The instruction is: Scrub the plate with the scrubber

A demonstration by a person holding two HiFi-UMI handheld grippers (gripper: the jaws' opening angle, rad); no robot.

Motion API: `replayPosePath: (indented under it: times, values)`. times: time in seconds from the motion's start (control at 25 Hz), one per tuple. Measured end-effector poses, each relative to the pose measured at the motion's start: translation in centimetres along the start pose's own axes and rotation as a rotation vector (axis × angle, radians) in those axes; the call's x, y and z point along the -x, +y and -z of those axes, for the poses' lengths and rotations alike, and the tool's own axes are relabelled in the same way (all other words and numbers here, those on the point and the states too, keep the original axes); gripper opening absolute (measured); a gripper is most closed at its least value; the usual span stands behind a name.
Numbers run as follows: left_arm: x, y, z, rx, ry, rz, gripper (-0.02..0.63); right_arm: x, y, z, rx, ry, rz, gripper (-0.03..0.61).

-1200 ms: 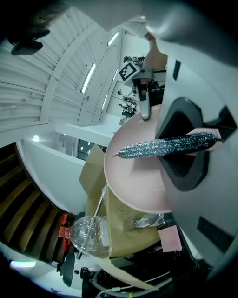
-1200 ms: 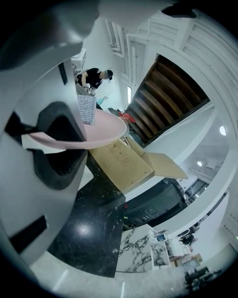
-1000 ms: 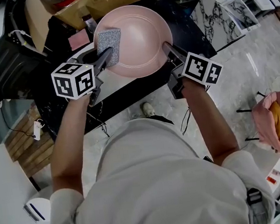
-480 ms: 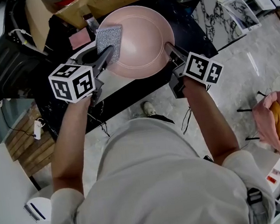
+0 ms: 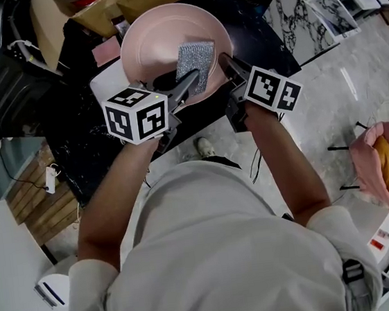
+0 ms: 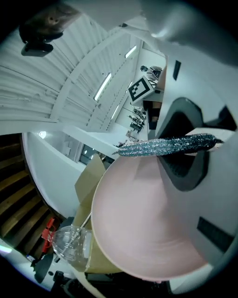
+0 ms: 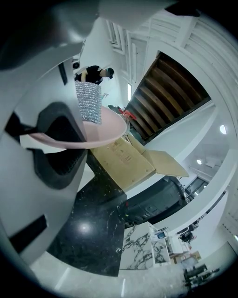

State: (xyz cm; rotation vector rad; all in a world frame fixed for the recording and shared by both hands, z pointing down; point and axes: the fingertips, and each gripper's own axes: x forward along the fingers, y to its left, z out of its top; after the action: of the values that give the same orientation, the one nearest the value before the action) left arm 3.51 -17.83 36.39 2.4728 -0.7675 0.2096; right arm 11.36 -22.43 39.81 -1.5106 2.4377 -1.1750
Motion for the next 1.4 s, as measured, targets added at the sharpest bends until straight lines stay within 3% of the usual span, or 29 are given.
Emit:
replayPosePath:
  times: [0.4,0.96,1.4]
  values:
    - [0.5,1.7,2.2,0.115,0.009,0.008,0.063,0.5,0.1,0.0,0.034,-0.010,0.007,0.023]
    - [4.8,5.5,2.5,0.067,0.024,-0.082,0.064,1.0,0.0,-0.2,0.021,-0.015,-0.004,0.023]
    - [8.3,8.6,1.5,0.054,-0.013,-0.175,0.064,1.3,-0.5,0.6,0.030,0.005,0.005,0.025]
